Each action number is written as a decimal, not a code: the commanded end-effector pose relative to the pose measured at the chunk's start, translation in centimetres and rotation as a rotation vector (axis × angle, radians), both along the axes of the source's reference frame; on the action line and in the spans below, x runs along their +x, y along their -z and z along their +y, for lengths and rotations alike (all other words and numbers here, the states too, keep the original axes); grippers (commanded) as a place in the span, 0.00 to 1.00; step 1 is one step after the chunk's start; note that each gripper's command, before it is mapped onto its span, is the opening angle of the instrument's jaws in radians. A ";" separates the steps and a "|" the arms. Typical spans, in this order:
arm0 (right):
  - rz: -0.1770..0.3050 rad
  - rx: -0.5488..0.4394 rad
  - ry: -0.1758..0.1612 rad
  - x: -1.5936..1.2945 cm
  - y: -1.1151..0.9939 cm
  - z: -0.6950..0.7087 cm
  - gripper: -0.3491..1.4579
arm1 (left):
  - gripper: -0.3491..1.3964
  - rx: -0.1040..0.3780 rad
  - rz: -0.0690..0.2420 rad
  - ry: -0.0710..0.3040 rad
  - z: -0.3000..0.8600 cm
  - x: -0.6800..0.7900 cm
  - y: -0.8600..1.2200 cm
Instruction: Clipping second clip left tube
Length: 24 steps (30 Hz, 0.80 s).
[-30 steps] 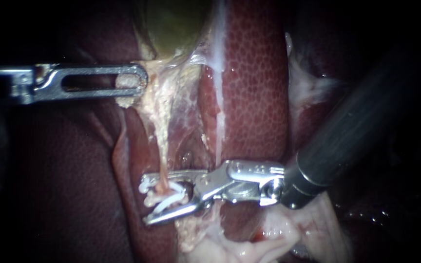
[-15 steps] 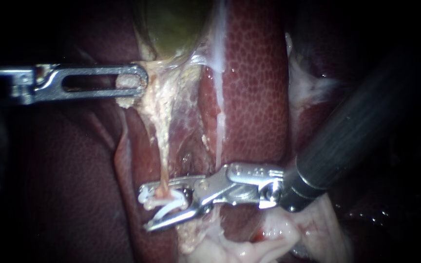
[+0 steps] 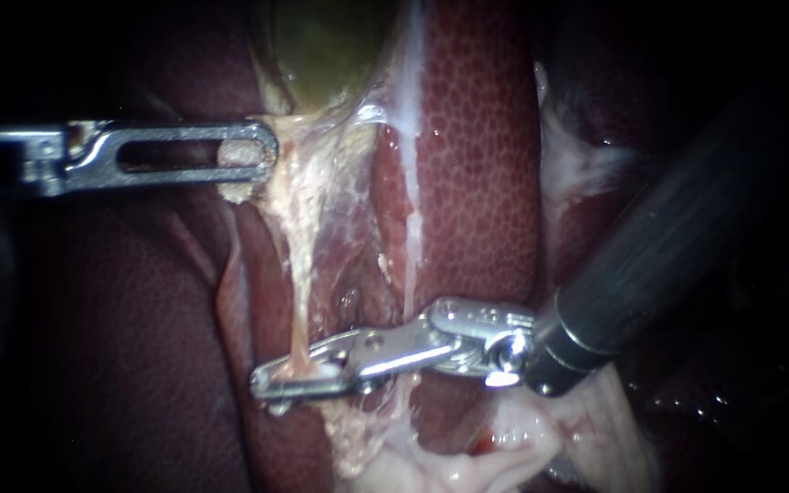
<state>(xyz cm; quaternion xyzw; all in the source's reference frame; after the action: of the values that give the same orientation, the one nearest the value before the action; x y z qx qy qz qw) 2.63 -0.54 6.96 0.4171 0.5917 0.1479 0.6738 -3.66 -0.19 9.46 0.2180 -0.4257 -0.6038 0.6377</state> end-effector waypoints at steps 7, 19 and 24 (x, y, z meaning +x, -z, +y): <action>-0.003 0.004 -0.003 -0.02 -0.01 0.00 0.00 | 0.00 0.000 0.000 0.000 0.00 0.00 0.00; -0.015 0.006 -0.016 -0.06 -0.02 -0.01 0.00 | 0.00 0.000 0.000 0.000 0.00 0.01 0.01; -0.016 0.012 -0.016 -0.07 -0.02 -0.01 0.00 | 0.00 0.000 0.000 0.000 0.00 0.01 0.00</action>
<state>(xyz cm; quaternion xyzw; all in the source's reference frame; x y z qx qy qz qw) 2.56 -0.56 6.98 0.4144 0.5886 0.1606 0.6753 -3.65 -0.19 9.45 0.2182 -0.4258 -0.6036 0.6378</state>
